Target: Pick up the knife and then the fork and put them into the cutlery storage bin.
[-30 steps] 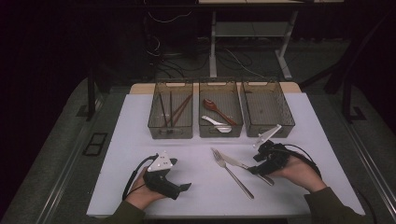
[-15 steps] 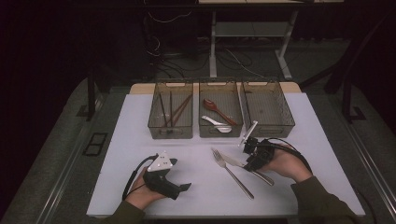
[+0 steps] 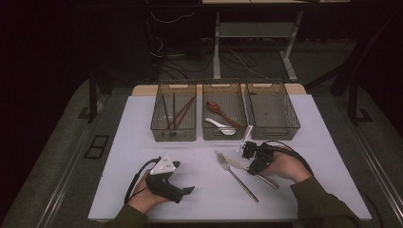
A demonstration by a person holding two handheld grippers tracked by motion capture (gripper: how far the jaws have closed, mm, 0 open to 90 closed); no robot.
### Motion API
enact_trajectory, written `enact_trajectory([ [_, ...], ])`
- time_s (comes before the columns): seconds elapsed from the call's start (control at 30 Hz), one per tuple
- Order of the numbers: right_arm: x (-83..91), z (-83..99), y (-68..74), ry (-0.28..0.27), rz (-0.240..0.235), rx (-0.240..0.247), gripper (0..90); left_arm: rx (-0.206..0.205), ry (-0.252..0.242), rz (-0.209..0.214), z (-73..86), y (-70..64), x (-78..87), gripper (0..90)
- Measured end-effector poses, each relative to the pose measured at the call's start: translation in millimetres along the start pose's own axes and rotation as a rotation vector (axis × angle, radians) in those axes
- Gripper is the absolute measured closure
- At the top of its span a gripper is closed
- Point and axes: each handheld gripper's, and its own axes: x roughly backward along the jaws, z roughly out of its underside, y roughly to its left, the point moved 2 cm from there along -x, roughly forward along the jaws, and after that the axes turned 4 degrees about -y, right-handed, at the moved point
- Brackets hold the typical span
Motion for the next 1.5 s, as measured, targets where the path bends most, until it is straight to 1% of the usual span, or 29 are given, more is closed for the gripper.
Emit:
enact_trajectory([
  [0.13,-0.7,-1.4,2.5,0.013,0.021,0.008,73.9,0.000,0.001,0.000,0.1,0.0,-0.1,0.0],
  [0.33,-1.4,-3.4,3.8,0.030,0.033,0.001,76.4,-0.001,-0.001,-0.001,-0.3,-0.4,0.2,0.0],
  [0.4,-1.5,-4.1,4.2,0.035,0.038,-0.011,78.2,-0.002,0.000,-0.001,-0.2,-0.3,0.2,0.0],
  [0.43,-1.7,-4.0,3.7,0.034,0.040,-0.008,78.7,-0.001,-0.001,0.000,-0.1,-0.2,0.2,0.0],
  [0.47,-1.5,-4.0,3.7,0.035,0.040,-0.019,79.3,-0.001,-0.001,-0.001,-0.2,-0.1,0.4,0.0],
  [0.53,-1.4,-3.5,3.5,0.031,0.040,-0.022,79.5,-0.001,-0.003,-0.001,-0.1,0.0,0.7,0.0],
  [0.67,-1.1,-0.9,1.7,0.010,0.030,-0.024,79.6,0.000,-0.004,-0.002,-0.2,0.0,1.1,0.0],
  [0.8,0.2,3.7,-1.3,-0.029,0.003,-0.039,79.7,-0.002,-0.004,-0.002,-0.3,0.0,1.2,0.0],
  [0.83,0.9,4.8,-1.6,-0.039,-0.009,-0.049,79.7,-0.001,-0.005,-0.002,-0.3,0.0,1.1,0.0],
  [0.97,5.9,8.7,-4.3,-0.074,-0.024,-0.055,79.8,0.000,-0.004,-0.002,-0.2,0.3,1.2,0.0],
  [1.03,9.3,10.2,-5.1,-0.098,-0.027,-0.055,79.8,-0.001,-0.004,-0.002,-0.3,0.2,1.1,0.0],
  [1.07,10.6,11.0,-5.7,-0.112,-0.024,-0.045,79.8,-0.002,-0.004,-0.002,-0.4,0.0,1.2,0.0],
  [1.13,12.5,12.7,-7.2,-0.136,-0.022,-0.049,79.9,0.000,-0.006,-0.002,-0.4,-0.5,1.1,0.0],
  [1.23,15.2,15.3,-8.9,-0.177,-0.016,-0.033,79.9,-0.001,-0.005,-0.002,-0.4,0.1,1.3,0.0],
  [1.3,17.9,16.8,-9.8,-0.201,-0.015,-0.040,79.9,-0.001,-0.004,-0.002,-0.4,0.2,1.3,0.0],
  [1.33,19.1,17.5,-10.6,-0.216,-0.011,-0.036,79.9,-0.001,-0.005,-0.002,-0.4,0.2,1.3,0.0],
  [1.43,23.3,19.9,-12.7,-0.258,-0.008,-0.056,79.9,-0.002,-0.004,-0.002,-0.4,0.1,1.3,0.0],
  [1.5,25.4,21.7,-14.9,-0.290,-0.003,-0.057,79.9,-0.003,-0.005,-0.002,-0.5,0.1,1.3,0.0],
])
